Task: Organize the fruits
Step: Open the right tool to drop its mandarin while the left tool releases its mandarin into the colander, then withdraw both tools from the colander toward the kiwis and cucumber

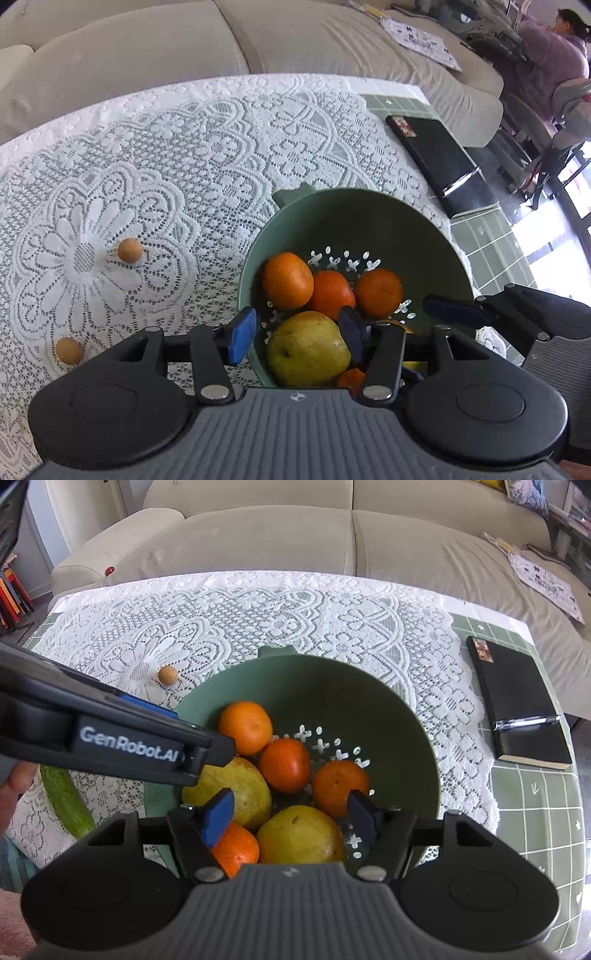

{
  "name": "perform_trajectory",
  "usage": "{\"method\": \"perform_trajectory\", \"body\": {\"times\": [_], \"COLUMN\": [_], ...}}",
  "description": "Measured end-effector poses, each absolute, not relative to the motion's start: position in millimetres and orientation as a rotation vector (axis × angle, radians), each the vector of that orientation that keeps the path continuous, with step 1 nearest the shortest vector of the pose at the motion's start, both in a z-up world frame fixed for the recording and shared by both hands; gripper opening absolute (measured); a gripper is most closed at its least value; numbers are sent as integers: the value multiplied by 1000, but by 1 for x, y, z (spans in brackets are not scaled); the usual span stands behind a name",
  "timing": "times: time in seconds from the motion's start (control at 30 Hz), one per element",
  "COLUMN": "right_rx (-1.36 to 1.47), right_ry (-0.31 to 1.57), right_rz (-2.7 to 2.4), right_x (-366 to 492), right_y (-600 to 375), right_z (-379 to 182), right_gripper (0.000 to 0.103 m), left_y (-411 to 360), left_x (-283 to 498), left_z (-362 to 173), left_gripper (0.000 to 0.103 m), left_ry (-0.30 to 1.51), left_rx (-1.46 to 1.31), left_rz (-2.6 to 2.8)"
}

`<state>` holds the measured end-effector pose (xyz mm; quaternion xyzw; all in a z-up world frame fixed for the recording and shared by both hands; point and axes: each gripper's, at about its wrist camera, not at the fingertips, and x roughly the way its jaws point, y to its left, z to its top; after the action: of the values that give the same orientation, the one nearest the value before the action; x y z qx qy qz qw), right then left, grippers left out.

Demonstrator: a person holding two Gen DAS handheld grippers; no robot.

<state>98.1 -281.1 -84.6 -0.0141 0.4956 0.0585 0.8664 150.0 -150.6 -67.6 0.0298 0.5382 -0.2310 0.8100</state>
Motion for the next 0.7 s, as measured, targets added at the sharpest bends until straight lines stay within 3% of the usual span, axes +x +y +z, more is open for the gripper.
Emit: {"method": "perform_trajectory", "body": {"times": [0.17,0.7], "right_rx": [-89,-67], "right_ry": [993,958], "right_rz": [103,186], "right_x": [92,75], "right_y": [-271,-216], "right_z": [-74,-50], "right_gripper": [76,80], "left_y": [-138,-58], "left_x": [141,106], "left_z": [-49,-18], "left_gripper": [63,63], "left_ry": [1096,1022], "left_rx": [38,45], "left_rz": [-481,-345]}}
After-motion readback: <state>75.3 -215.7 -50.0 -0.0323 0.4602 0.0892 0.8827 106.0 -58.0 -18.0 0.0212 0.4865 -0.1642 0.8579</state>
